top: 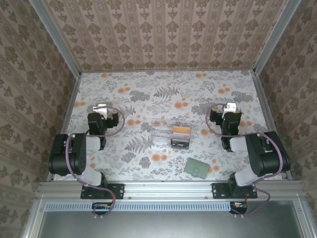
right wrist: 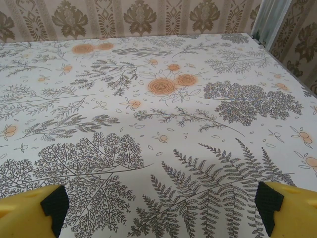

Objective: Put the credit cards into the card holder
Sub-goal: Move the storage box to the center of the table.

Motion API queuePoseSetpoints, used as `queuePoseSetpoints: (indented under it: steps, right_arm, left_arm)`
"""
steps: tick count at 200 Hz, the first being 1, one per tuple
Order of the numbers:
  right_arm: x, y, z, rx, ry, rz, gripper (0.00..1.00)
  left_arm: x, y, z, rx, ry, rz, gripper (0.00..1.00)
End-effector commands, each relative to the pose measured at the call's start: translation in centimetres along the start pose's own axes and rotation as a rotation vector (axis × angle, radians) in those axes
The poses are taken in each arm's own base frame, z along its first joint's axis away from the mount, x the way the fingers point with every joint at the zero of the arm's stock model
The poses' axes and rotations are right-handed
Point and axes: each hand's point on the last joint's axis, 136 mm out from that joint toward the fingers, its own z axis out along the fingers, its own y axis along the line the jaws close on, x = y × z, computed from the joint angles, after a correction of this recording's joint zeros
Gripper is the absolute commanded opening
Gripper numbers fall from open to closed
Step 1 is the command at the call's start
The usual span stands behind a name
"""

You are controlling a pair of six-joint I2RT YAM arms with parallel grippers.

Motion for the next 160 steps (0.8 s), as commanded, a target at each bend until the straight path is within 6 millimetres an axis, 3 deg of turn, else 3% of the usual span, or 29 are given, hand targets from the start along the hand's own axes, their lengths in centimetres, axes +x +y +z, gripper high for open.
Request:
queuePoseSetpoints:
  steps: [1, 132, 160]
  right_arm:
    - [-0.9, -0.2, 0.3, 0.021, -0.018, 0.018, 1.00]
    - [-0.9, -0.1, 0.3, 0.014, -0.018, 0.018, 0.99]
    - [-1.1, 1.1, 0.2, -0.051, -0.014, -0.014, 1.00]
  left_arm:
    - [-1.1, 0.1, 0.3, 0.009, -0.024, 0.011, 1.00]
    - [-1.1, 0.0, 0.2, 0.016, -0.028, 0.014, 1.00]
    - [-1.6, 0.0, -1.2, 0.011, -0.087, 0.016, 1.00]
